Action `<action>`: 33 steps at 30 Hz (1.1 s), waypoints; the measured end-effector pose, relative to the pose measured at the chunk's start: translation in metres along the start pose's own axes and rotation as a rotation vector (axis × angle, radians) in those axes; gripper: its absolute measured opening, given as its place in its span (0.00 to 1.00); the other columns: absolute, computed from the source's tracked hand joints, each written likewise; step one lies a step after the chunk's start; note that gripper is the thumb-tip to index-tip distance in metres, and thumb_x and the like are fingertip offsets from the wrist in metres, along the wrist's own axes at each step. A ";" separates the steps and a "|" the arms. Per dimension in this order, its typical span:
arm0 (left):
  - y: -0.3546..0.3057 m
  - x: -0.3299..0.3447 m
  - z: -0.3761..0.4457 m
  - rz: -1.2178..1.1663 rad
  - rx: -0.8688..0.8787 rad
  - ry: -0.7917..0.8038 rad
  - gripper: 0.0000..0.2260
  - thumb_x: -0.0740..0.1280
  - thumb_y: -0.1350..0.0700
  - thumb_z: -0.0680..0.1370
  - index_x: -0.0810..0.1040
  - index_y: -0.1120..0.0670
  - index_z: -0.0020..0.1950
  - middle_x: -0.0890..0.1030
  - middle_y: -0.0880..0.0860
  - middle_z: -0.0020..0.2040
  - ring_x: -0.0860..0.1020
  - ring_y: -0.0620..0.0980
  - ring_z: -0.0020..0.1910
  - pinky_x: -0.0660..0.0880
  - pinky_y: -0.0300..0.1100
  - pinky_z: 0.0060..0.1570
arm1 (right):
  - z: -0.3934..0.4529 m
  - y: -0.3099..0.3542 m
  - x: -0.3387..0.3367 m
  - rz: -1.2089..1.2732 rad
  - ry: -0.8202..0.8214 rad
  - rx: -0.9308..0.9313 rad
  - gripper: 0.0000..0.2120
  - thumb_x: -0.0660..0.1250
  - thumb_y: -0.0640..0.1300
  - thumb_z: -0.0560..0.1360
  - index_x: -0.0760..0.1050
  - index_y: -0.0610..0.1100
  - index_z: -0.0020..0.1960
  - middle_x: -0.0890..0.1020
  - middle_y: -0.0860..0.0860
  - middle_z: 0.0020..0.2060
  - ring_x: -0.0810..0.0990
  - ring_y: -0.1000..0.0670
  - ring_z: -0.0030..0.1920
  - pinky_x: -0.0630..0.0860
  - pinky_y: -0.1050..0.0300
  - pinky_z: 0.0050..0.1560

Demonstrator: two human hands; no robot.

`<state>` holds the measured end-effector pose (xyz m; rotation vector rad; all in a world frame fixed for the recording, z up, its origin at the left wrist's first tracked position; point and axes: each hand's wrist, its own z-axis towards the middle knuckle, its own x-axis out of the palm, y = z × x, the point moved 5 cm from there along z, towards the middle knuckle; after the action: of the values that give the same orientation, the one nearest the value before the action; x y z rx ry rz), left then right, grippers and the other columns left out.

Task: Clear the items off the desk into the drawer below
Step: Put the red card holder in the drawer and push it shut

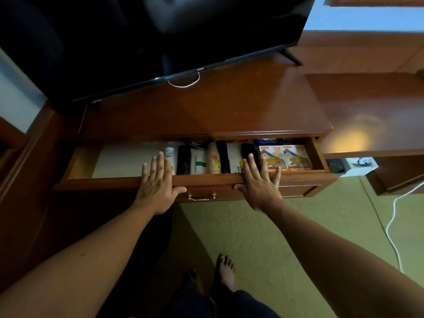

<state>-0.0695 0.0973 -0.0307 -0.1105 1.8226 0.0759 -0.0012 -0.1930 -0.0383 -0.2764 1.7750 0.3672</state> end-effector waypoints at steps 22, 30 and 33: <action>0.037 -0.070 0.158 0.041 0.014 -0.137 0.63 0.57 0.17 0.60 0.33 0.53 0.80 0.32 0.55 0.80 0.34 0.57 0.79 0.38 0.60 0.76 | 0.171 -0.019 -0.075 -0.065 -0.035 -0.073 0.65 0.70 0.76 0.61 0.35 0.52 0.81 0.34 0.51 0.80 0.36 0.42 0.80 0.42 0.30 0.75; 0.035 -0.067 0.160 0.068 0.019 -0.181 0.57 0.52 0.18 0.66 0.42 0.54 0.81 0.40 0.56 0.82 0.40 0.59 0.80 0.43 0.61 0.77 | 0.172 -0.019 -0.073 -0.090 -0.101 -0.067 0.58 0.66 0.75 0.66 0.38 0.53 0.81 0.42 0.51 0.82 0.40 0.42 0.80 0.45 0.31 0.75; 0.037 -0.067 0.161 0.073 0.030 -0.176 0.57 0.52 0.19 0.66 0.42 0.55 0.81 0.40 0.56 0.82 0.40 0.59 0.80 0.43 0.62 0.77 | 0.173 -0.020 -0.073 -0.077 -0.098 -0.064 0.58 0.66 0.75 0.66 0.38 0.53 0.81 0.42 0.52 0.82 0.40 0.42 0.80 0.45 0.31 0.75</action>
<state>0.0976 0.1540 -0.0062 -0.0152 1.6511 0.1060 0.1782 -0.1444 -0.0057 -0.3652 1.6537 0.3773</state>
